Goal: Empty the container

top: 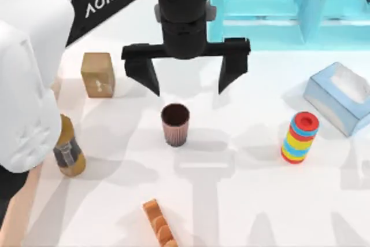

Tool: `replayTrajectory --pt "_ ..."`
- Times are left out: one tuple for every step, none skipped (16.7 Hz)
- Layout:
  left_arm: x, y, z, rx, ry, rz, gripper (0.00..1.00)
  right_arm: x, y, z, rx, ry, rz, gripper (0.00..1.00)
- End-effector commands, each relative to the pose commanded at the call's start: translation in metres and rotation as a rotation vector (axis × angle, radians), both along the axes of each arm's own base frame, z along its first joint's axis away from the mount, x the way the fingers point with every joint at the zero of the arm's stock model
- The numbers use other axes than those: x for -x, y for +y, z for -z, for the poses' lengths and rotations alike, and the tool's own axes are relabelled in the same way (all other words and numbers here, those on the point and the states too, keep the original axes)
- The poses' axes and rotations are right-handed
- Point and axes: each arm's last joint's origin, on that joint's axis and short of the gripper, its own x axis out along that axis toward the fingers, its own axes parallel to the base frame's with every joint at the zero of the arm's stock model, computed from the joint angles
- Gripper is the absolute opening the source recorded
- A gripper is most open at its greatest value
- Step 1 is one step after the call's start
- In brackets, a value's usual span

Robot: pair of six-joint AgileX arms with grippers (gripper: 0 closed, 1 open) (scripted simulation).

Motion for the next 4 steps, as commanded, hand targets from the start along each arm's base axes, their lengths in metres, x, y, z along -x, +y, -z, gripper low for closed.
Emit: replayTrajectory --pt "0.001 0.001 -0.008 0.001 -0.001 0.0 1.0 0.0 0.0 0.0 0.0 0.0 0.0 1.0" --pt "0.002 0.003 -0.015 0.003 -0.004 0.0 1.0 0.0 0.0 0.0 0.0 0.0 0.0 1.0" --pt "0.002 0.004 -0.018 0.005 -0.007 0.0 1.0 0.0 0.0 0.0 0.0 0.0 0.0 1.0" --pt "0.003 0.004 -0.019 0.005 -0.007 0.0 1.0 0.0 0.0 0.0 0.0 0.0 0.0 1.0"
